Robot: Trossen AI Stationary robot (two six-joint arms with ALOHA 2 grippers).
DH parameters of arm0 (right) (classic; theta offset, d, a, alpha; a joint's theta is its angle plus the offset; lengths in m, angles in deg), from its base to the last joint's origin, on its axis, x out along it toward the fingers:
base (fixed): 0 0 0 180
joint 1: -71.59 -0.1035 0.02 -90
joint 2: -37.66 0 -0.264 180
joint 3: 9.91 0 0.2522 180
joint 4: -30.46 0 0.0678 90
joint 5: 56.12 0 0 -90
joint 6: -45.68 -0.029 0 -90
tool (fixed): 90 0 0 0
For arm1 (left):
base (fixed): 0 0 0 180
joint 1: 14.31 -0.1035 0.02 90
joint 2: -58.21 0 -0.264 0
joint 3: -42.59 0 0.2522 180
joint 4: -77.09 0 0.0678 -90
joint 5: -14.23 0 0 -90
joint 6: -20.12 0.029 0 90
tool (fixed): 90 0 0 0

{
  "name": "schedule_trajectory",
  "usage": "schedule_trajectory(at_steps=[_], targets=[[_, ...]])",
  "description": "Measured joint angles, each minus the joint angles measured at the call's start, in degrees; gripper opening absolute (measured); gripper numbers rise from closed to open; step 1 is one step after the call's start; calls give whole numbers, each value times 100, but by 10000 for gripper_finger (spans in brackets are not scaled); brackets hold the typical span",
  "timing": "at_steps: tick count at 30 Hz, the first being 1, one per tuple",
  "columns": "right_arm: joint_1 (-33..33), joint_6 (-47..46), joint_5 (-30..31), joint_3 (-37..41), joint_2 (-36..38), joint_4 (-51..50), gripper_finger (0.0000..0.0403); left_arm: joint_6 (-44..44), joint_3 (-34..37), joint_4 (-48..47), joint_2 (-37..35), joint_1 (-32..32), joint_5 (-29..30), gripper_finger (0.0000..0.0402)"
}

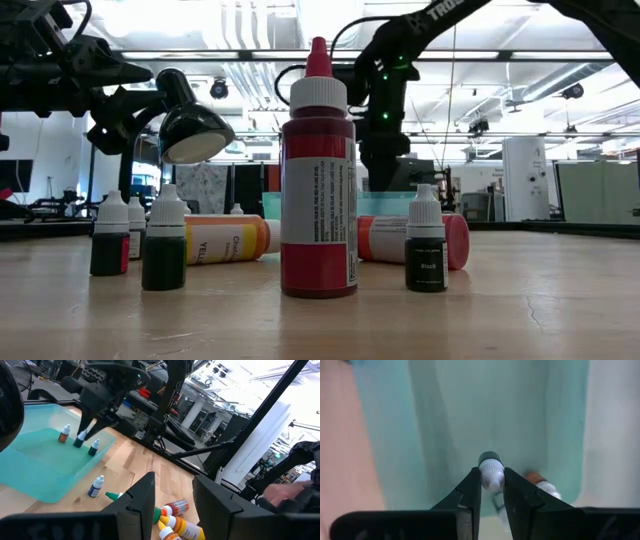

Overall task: Pick & Place food coloring
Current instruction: Put the bottom right small green food coloring bottle into the bin

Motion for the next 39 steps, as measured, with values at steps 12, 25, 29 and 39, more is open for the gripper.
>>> schedule_trajectory(at_steps=[12,25,29,39], targets=[[253,903,-367,117,0,20,56,-1,2,0,0,2,-1,106],[295,1868,-343,225,0,187,56,0,2,0,0,2,-1,106],[365,2005,-345,273,0,184,56,0,0,0,0,2,-1,106],[419,2392,-390,380,0,288,57,1,1,0,0,2,-1,106]])
